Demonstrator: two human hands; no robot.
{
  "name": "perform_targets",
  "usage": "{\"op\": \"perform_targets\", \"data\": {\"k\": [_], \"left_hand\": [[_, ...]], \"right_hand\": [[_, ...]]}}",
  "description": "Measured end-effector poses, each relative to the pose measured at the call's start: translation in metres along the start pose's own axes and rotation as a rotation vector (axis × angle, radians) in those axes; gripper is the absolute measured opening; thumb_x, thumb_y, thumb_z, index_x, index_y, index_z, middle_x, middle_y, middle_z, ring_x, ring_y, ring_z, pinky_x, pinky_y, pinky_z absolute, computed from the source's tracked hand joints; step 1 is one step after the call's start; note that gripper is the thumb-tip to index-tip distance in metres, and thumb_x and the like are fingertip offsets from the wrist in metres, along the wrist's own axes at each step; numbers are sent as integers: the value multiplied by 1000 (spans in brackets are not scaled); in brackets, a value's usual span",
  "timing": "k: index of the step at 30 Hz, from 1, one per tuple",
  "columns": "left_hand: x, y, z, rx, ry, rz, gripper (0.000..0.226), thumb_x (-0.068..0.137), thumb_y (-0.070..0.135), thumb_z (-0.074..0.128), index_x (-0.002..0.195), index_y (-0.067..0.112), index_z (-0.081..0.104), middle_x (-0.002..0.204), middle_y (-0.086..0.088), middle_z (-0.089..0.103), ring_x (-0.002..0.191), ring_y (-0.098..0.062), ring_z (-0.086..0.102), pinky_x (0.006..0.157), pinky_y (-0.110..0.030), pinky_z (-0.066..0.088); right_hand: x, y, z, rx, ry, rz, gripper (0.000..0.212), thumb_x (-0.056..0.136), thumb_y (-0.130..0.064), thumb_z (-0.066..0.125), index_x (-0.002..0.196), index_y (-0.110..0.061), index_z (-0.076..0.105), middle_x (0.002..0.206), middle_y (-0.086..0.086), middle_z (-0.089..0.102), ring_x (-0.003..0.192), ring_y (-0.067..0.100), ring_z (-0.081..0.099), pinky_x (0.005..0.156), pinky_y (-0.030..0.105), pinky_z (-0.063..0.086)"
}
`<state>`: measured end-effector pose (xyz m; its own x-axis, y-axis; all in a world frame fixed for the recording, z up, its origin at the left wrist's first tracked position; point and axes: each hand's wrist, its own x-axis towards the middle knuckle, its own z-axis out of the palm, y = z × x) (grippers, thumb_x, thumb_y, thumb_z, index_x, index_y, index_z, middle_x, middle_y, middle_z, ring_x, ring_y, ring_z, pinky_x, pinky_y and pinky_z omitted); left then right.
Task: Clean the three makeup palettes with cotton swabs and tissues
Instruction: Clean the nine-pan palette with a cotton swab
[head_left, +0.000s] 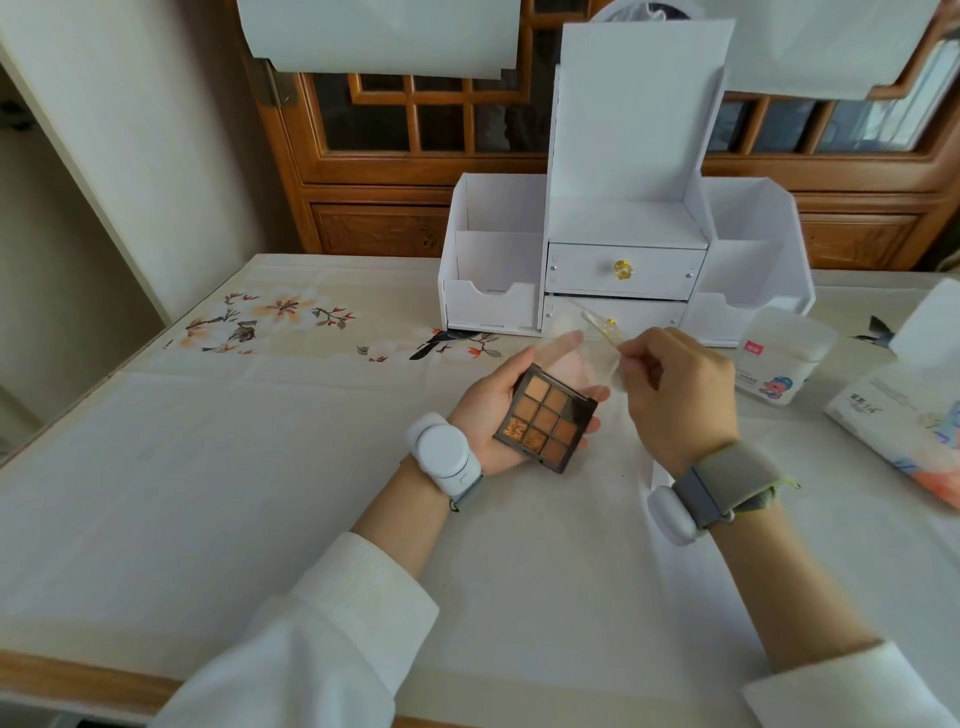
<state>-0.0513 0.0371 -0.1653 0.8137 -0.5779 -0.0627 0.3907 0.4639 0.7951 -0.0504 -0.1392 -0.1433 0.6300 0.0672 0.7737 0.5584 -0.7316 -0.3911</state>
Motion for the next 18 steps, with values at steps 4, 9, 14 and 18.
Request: {"op": "perform_targets", "data": {"k": [4,9,14,18], "left_hand": [[1,-2,1,30,10,-49,43,98,48,21,127,39,51,115,-18,61,91,-32,63,80,-39,49],[1,0,1,-3,48,-19,44,99,47,20,127,35,52,108,-14,65,88,-33,63,78,-39,50],[0,1,3,-12,56,10,44,98,47,21,130,35,49,107,-12,60,87,-32,60,74,-38,51],[1,-1,2,-5,78,9,45,99,46,21,131,32,49,104,-13,64,83,-32,64,74,-39,50]], "right_hand": [[0,-4,-2,29,3,-26,9,77,4,58,75,0,66,63,9,58,51,22,48,48,34,46],[-1,-6,1,60,-76,-67,11,74,7,59,72,-2,66,63,6,58,52,17,46,50,28,40],[-3,-6,5,75,-239,-133,12,74,4,62,75,-5,69,68,6,63,57,21,55,56,24,40],[-2,-2,5,77,-233,-104,11,73,3,63,74,-6,70,68,7,63,58,23,57,57,30,46]]}}
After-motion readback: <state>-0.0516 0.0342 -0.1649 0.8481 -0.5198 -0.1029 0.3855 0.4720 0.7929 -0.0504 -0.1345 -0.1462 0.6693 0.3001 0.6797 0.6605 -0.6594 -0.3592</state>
